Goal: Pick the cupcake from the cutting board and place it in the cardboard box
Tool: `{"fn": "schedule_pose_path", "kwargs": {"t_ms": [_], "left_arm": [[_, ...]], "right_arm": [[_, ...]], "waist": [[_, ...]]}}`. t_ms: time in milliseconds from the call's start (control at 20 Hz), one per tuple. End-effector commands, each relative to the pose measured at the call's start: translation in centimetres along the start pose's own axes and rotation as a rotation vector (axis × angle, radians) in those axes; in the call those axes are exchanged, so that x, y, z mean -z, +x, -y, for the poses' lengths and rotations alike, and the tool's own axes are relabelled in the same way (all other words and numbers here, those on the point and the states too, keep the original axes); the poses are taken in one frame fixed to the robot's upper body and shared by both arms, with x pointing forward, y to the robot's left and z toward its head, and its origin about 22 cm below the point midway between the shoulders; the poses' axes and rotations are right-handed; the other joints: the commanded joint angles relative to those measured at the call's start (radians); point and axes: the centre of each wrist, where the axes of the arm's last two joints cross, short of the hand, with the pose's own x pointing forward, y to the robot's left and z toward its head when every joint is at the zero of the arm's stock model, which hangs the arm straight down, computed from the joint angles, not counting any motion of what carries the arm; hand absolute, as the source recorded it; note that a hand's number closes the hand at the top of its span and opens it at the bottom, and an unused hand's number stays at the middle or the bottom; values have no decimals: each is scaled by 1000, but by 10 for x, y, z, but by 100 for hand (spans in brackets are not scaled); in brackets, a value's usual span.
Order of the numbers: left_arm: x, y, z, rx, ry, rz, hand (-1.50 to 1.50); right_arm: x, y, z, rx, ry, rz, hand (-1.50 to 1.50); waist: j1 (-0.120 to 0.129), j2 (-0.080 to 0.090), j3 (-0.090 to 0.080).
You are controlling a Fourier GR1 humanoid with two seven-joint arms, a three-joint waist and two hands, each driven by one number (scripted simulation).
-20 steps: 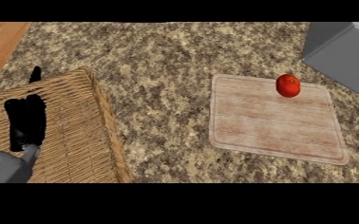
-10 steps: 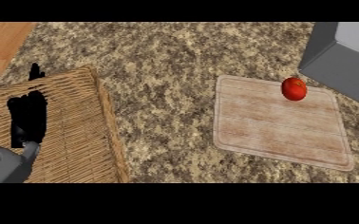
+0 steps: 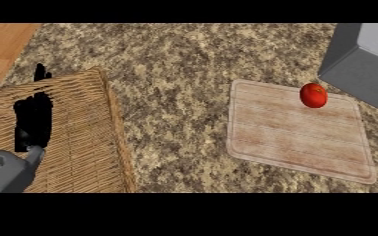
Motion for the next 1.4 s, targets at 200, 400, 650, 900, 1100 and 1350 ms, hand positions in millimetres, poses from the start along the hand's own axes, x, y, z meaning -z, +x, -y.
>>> {"fn": "schedule_pose_path", "kwargs": {"t_ms": [200, 400, 650, 900, 1100, 1350], "left_arm": [[6, -9, -22, 174, -76, -24, 0], [-1, -10, -23, 163, -105, -23, 0], [2, -16, -20, 176, -73, -9, 0], [0, -15, -26, 174, -76, -27, 0], [-3, -19, -25, 172, -76, -32, 0], [2, -11, -15, 152, -63, -24, 0]], "right_arm": [[43, 15, -42, 14, 62, -34, 150], [39, 6, -57, 22, 54, -164, 150], [49, 8, -80, 108, 118, -211, -150], [44, 0, -102, 169, 102, -163, -150], [48, 6, -87, 254, -23, -65, -150], [43, 4, -75, 396, -188, -54, -150]], "waist": [[9, 9, -2], [26, 11, 0], [23, 21, 0], [13, 10, 1], [2, 6, 0], [-5, 18, 3]]}}
